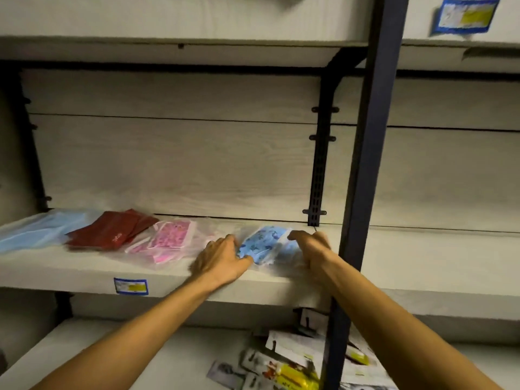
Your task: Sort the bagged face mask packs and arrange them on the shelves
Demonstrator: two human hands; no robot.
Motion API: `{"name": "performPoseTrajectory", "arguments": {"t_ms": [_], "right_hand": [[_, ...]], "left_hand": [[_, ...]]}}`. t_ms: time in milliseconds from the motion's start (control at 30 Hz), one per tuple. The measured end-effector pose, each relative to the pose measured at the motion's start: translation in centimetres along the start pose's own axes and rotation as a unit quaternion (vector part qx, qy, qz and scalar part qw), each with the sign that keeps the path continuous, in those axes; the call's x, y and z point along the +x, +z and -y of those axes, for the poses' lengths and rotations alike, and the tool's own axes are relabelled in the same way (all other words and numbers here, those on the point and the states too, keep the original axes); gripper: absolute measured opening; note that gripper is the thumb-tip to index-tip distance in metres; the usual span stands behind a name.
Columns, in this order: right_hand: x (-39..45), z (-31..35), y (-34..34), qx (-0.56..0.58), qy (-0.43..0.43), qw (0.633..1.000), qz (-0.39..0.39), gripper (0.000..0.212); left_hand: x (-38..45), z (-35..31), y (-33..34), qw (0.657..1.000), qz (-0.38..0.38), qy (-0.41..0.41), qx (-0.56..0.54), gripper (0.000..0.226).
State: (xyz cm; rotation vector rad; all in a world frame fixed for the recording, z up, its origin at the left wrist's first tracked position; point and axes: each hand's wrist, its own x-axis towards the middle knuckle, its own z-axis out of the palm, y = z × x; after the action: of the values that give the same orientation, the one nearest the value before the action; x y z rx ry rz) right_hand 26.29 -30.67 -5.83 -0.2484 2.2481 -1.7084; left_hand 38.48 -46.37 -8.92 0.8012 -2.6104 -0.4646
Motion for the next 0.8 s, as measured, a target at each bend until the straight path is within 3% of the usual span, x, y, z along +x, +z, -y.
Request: {"name": "performPoseTrajectory", "arguments": {"t_ms": [133, 267, 500, 633, 800], "right_hand": [[0.2, 1.3, 0.6, -0.001, 0.086, 0.993, 0.083, 0.071], [-0.1, 1.1, 0.1, 0.001, 0.094, 0.992, 0.090, 0.056], [-0.8, 0.6, 0.7, 0.028, -0.030, 0.992, 0.116, 0.027], [-1.2, -0.3, 1.0, 0.094, -0.076, 0.978, 0.171, 0.027], [-3.3, -0.8, 0.8, 0.103, -0.170, 0.958, 0.206, 0.036]], "left_hand": [[0.7, 0.7, -0.9, 0.999, 0.038, 0.012, -0.022, 0.057], [0.5, 1.6, -0.7, 0.997, 0.051, 0.021, -0.061, 0.065], [1.1, 2.3, -0.8, 0.976, 0.092, -0.007, -0.199, 0.072], [0.9, 2.1, -1.5, 0.945, 0.103, -0.033, -0.308, 0.059], [-1.3, 1.9, -3.6, 0.901, 0.063, -0.024, -0.428, 0.061]]}}
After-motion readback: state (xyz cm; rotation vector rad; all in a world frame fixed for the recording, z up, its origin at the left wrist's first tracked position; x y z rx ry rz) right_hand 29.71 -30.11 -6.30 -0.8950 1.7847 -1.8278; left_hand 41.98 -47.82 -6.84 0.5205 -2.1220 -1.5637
